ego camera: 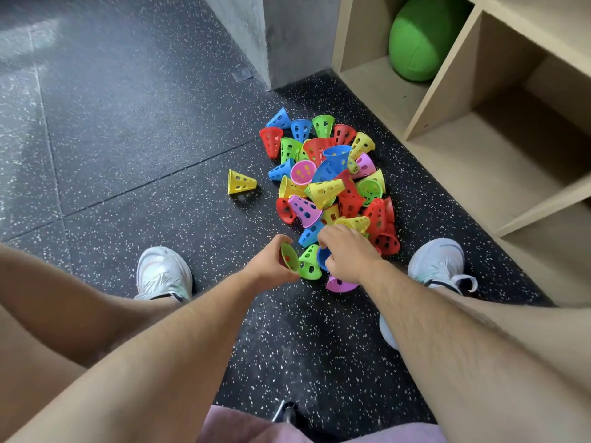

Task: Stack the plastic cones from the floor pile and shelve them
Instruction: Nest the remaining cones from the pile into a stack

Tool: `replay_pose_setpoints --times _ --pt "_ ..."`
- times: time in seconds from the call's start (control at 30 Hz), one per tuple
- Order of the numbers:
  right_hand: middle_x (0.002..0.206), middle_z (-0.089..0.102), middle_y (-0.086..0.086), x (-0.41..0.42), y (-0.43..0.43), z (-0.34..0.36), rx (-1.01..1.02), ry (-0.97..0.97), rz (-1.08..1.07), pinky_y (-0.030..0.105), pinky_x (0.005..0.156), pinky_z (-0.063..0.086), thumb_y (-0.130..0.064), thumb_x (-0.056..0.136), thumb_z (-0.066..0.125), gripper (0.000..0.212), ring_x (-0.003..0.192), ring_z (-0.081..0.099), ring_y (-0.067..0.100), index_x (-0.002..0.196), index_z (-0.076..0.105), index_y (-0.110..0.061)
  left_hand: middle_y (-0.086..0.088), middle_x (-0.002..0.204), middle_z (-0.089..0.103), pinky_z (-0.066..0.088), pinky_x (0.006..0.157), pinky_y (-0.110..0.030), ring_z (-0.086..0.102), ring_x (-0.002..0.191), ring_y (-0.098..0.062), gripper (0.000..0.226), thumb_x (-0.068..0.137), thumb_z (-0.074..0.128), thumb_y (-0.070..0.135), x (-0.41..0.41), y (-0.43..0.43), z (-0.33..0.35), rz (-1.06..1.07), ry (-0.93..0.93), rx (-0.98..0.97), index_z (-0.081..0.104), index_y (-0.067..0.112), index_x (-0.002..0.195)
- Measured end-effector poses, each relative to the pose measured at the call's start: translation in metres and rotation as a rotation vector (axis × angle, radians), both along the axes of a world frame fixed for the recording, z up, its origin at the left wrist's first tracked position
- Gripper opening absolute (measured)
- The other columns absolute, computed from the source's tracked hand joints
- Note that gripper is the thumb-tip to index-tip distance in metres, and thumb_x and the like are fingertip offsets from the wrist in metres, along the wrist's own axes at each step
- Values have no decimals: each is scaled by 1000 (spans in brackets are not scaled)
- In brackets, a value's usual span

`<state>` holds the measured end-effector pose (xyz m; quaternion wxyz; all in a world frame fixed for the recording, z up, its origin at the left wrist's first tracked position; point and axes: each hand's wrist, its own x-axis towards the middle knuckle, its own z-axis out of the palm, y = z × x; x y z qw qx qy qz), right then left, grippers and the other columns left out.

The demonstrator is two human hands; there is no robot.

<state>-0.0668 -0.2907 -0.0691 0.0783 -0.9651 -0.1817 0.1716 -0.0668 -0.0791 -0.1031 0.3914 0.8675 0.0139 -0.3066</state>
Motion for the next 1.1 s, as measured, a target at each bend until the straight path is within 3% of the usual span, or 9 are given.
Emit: replay_pose_setpoints --times 0.07,0.13,0.27,0.43,0.6,0.77,0.87,0.97,1.1 --pt "135 49 -2 0 0 -2 -72 29 27 43 111 35 -16 83 54 25 125 41 21 107 58 -20 7 108 62 57 87 -30 66 100 -17 82 75 88 19 0 1 -1 3 6 -4 41 27 142" --pt "145 44 -1 -1 0 -8 -158 46 37 41 115 30 -19 89 52 36 134 35 22 123 61 -16 6 110 63 56 84 -28 66 100 -16 83 75 88 22 0 1 -2 13 7 -11 41 30 142" --pt "132 50 -1 0 -2 -17 -156 2 28 38 111 33 -19 94 50 36 126 40 21 129 58 -14 3 115 65 59 84 -31 68 100 -16 87 72 88 23 1 0 -2 41 -3 -21 40 32 144" --pt "112 54 -1 6 -9 -13 201 -66 -184 31 97 42 -49 93 61 43 110 50 17 116 61 -12 5 108 65 52 68 -23 66 86 -10 87 73 87 24 0 -1 -2 94 -31 -36 38 30 145" --pt "109 48 -8 7 -1 7 527 -102 -468 23 83 38 -70 74 71 64 103 48 9 108 55 -18 7 109 66 58 71 -27 69 90 -10 85 70 92 33 1 0 2 125 -76 -57 42 30 139" --pt "111 56 -4 10 21 14 578 -45 -519 30 79 47 -67 71 74 67 98 56 16 116 45 -26 12 104 68 54 76 -23 67 91 -3 81 67 96 38 1 -2 10 129 -136 -110 49 30 133" --pt "124 59 -3 11 32 12 602 -2 -501 33 91 49 -71 77 64 74 110 57 16 135 44 -29 17 102 69 51 77 -21 66 89 4 73 67 96 40 -1 -1 15 145 -162 -129 53 35 125" --pt "116 62 -10 11 42 11 597 62 -447 29 87 48 -64 83 63 55 106 58 11 126 57 -30 17 104 70 52 75 -21 67 91 -1 66 70 93 38 -1 -3 16 170 -197 -157 53 37 123" --pt "122 62 -15 7 48 2 575 276 -399 27 93 46 -68 86 55 58 109 57 6 135 56 -36 16 103 69 55 77 -26 69 91 -7 59 75 84 29 0 -1 13 163 -242 -148 50 38 123"
